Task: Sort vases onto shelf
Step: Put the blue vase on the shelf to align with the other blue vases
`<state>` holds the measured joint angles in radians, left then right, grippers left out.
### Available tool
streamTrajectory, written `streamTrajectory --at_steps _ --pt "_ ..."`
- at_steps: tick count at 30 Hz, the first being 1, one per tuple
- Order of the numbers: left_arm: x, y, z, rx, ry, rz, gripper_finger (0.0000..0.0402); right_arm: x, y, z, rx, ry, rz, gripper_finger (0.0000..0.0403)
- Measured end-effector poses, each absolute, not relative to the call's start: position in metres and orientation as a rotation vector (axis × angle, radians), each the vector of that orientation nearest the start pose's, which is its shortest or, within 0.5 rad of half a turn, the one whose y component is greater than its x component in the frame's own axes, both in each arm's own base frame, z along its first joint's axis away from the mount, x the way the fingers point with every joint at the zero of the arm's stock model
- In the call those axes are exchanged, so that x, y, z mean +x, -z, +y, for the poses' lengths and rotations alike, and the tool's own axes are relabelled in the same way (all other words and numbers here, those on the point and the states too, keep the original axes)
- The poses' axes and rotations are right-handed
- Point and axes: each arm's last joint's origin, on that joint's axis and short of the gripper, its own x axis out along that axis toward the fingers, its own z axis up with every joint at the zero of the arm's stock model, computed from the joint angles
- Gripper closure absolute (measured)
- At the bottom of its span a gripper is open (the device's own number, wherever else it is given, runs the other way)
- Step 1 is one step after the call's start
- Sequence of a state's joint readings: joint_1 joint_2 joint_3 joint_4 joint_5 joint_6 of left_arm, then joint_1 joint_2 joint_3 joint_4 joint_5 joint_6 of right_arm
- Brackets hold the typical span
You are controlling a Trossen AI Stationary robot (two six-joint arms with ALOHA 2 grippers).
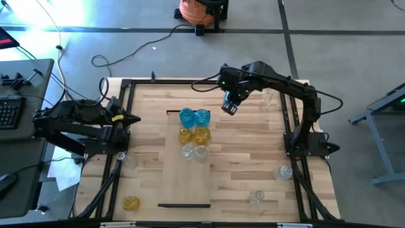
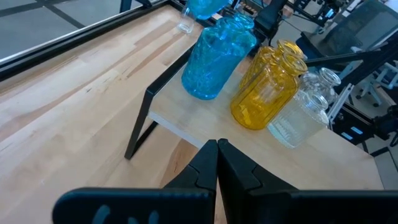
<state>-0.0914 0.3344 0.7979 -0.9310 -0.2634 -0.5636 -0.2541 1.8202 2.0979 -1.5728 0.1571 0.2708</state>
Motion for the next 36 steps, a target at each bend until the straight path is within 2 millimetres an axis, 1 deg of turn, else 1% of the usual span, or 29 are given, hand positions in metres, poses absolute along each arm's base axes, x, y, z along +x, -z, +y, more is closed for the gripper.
streamTrajectory --at_steps 10,13,16,20,23,26,32,36 --pt "0.049 -0.310 0.003 -0.452 -0.289 0.402 0.0401 0.321 -0.392 -0.080 0.210 0.608 1.232 0.0381" --pt "0.049 -0.310 0.003 -0.452 -0.289 0.402 0.0401 0.321 -0.397 -0.077 0.183 0.625 1.211 0.0381" --pt "0.049 -0.310 0.003 -0.452 -0.289 0.402 0.0401 0.321 -0.409 -0.075 0.136 0.665 1.141 0.0381" --pt "0.049 -0.310 0.003 -0.452 -0.289 0.402 0.0401 0.317 -0.435 -0.072 0.072 0.698 1.011 0.0381" --pt "0.049 -0.310 0.003 -0.452 -0.289 0.402 0.0401 0.315 -0.457 -0.071 0.064 0.683 0.886 0.0381" --pt "0.049 -0.310 0.003 -0.452 -0.289 0.401 0.0401 0.317 -0.474 -0.069 0.078 0.620 0.725 0.0381" --pt "0.049 -0.310 0.003 -0.453 -0.289 0.401 0.0401 0.333 -0.491 -0.064 0.096 0.457 0.504 0.0381" --pt "0.049 -0.310 0.003 -0.452 -0.289 0.402 0.0401 0.347 -0.495 -0.060 0.123 0.370 0.406 0.0381"
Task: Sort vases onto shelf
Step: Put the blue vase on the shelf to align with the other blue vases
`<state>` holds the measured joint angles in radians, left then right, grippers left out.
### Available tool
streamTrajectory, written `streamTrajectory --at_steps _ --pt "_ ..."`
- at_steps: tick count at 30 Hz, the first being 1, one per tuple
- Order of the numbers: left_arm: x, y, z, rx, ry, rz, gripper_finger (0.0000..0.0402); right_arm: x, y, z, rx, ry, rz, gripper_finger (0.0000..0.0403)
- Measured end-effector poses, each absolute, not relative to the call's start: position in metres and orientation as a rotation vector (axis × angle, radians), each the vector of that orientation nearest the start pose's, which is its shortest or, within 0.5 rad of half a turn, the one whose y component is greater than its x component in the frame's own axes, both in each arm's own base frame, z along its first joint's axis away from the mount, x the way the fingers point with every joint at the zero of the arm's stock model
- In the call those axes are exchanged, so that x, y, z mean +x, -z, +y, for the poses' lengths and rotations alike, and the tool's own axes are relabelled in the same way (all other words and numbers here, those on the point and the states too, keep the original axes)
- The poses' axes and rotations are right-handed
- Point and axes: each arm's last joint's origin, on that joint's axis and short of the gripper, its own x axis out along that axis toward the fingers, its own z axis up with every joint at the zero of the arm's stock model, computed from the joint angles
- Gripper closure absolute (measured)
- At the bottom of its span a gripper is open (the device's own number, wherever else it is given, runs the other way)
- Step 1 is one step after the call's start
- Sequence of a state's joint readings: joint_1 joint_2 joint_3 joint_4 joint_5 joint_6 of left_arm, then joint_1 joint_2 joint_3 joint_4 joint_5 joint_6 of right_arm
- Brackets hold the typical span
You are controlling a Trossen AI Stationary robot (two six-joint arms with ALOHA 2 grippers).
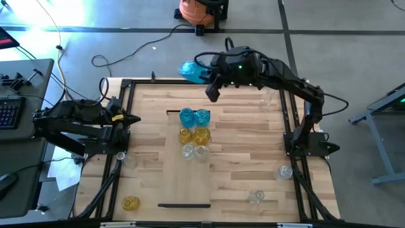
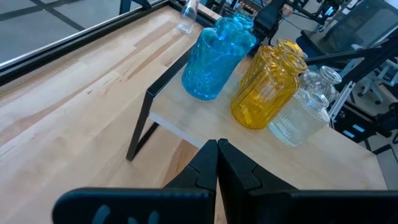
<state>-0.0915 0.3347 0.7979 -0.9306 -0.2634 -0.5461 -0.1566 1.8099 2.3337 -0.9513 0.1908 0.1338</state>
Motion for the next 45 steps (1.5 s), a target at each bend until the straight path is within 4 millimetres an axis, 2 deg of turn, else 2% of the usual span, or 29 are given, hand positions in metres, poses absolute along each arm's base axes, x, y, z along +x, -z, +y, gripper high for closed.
streamTrajectory --at_steps 4,10,16,26,30,37,45 --pt "0.049 -0.310 0.003 -0.451 -0.293 0.400 0.0401 0.363 -0.493 -0.053 0.168 0.274 0.347 0.0381" --pt "0.049 -0.310 0.003 -0.451 -0.292 0.401 0.0401 0.393 -0.472 -0.033 0.204 0.146 0.382 0.0381" --pt "0.048 -0.312 -0.001 -0.486 -0.156 0.439 0.0401 0.416 -0.451 -0.010 0.283 0.043 0.433 0.0381" --pt "0.025 -0.353 -0.001 -0.461 -0.031 0.323 0.0401 0.434 -0.433 0.030 0.403 -0.095 0.482 0.0381" --pt "0.019 -0.359 -0.001 -0.471 -0.008 0.313 0.0401 0.444 -0.425 0.041 0.438 -0.123 0.471 0.0381" --pt "0.020 -0.355 -0.004 -0.504 0.070 0.389 0.0401 0.470 -0.403 0.045 0.549 -0.143 0.461 0.0381" --pt "0.021 -0.356 -0.007 -0.543 0.156 0.414 0.0401 0.475 -0.395 0.035 0.612 -0.093 0.480 0.0381"
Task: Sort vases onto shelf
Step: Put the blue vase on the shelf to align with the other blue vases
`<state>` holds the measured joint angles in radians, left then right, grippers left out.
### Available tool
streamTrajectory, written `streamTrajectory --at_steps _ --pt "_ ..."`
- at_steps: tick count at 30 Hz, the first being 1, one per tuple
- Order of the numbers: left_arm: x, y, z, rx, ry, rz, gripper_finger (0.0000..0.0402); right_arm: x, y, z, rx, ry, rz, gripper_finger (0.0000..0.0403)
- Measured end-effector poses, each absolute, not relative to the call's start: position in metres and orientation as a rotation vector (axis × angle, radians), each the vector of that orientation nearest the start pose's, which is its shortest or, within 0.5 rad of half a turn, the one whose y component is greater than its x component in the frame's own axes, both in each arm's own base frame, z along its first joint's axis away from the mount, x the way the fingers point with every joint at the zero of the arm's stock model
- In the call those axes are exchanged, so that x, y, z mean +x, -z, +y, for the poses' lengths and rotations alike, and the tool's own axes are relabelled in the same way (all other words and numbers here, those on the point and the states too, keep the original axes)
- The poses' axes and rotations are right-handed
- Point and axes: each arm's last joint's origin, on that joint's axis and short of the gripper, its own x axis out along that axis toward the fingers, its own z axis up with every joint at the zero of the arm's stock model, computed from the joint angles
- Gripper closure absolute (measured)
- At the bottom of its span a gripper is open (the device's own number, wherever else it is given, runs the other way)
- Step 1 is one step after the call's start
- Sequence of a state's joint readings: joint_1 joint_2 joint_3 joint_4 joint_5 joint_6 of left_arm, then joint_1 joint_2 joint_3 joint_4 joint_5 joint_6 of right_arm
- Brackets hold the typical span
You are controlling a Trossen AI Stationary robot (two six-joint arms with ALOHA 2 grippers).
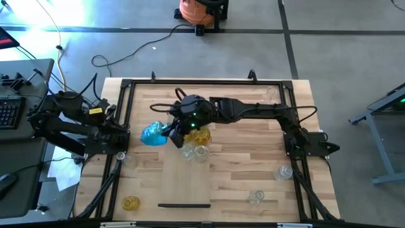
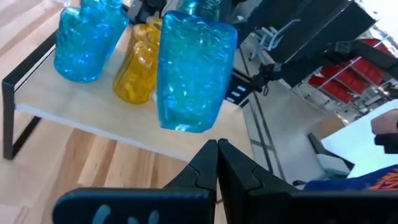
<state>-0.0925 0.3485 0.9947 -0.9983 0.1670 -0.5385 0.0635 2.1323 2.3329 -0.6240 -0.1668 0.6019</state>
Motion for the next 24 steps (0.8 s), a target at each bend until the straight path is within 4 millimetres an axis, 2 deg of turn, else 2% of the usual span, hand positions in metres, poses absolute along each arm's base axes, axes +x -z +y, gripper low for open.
streamTrajectory --at_steps 6,14,24 --pt "0.039 -0.357 -0.010 -0.547 0.205 0.483 0.0401 0.475 -0.395 0.037 0.613 -0.101 0.487 0.0381" --pt "0.075 -0.353 -0.014 -0.436 0.224 0.592 0.0401 0.475 -0.394 0.031 0.594 -0.077 0.489 0.0381" --pt "0.091 -0.357 -0.012 -0.335 0.117 0.515 0.0401 0.471 -0.394 0.010 0.538 -0.047 0.521 0.0381"
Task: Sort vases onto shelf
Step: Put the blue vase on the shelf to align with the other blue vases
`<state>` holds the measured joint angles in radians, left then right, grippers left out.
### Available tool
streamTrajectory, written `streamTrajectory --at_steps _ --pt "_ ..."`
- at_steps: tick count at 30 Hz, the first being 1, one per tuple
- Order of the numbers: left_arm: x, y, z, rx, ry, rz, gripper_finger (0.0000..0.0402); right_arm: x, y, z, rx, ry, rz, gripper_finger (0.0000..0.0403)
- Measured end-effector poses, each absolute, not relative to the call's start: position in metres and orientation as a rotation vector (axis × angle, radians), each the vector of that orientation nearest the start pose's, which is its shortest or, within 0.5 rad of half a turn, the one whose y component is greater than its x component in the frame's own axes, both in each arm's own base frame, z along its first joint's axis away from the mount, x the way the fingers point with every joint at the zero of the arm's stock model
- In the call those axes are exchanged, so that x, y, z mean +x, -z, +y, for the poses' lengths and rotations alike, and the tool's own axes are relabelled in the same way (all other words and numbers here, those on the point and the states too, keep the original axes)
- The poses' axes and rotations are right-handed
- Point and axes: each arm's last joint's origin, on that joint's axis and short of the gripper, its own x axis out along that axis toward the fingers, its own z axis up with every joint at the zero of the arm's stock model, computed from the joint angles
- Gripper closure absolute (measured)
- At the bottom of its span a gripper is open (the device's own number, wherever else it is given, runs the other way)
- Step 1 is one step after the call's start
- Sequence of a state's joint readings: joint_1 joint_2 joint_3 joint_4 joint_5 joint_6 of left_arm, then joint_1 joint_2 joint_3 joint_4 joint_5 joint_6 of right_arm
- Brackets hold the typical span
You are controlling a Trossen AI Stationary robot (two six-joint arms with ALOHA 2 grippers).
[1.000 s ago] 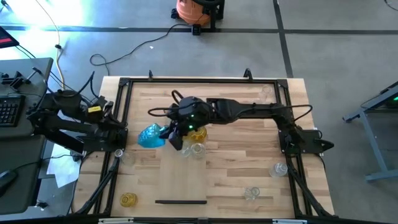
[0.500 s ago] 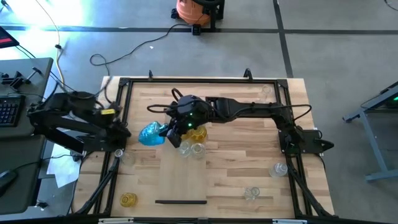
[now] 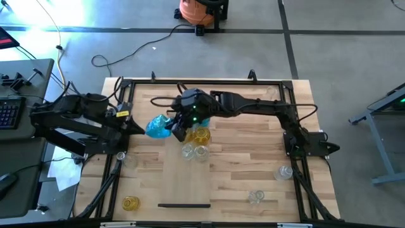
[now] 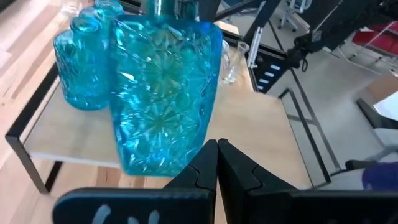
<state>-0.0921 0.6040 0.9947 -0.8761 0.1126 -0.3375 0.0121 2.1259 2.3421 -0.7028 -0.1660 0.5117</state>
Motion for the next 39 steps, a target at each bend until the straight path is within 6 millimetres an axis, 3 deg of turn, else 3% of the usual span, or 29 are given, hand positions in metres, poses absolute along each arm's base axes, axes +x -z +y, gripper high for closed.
streamTrajectory --at_steps 18,33,39 --pt "0.146 -0.345 -0.015 -0.282 0.029 0.603 0.0401 0.467 -0.390 -0.010 0.484 -0.063 0.577 0.0381" --pt "0.171 -0.333 -0.016 -0.270 -0.005 0.672 0.0401 0.463 -0.385 -0.013 0.485 -0.056 0.637 0.0364" --pt "0.178 -0.331 -0.017 -0.249 0.009 0.675 0.0401 0.464 -0.385 -0.014 0.477 -0.052 0.626 0.0379"
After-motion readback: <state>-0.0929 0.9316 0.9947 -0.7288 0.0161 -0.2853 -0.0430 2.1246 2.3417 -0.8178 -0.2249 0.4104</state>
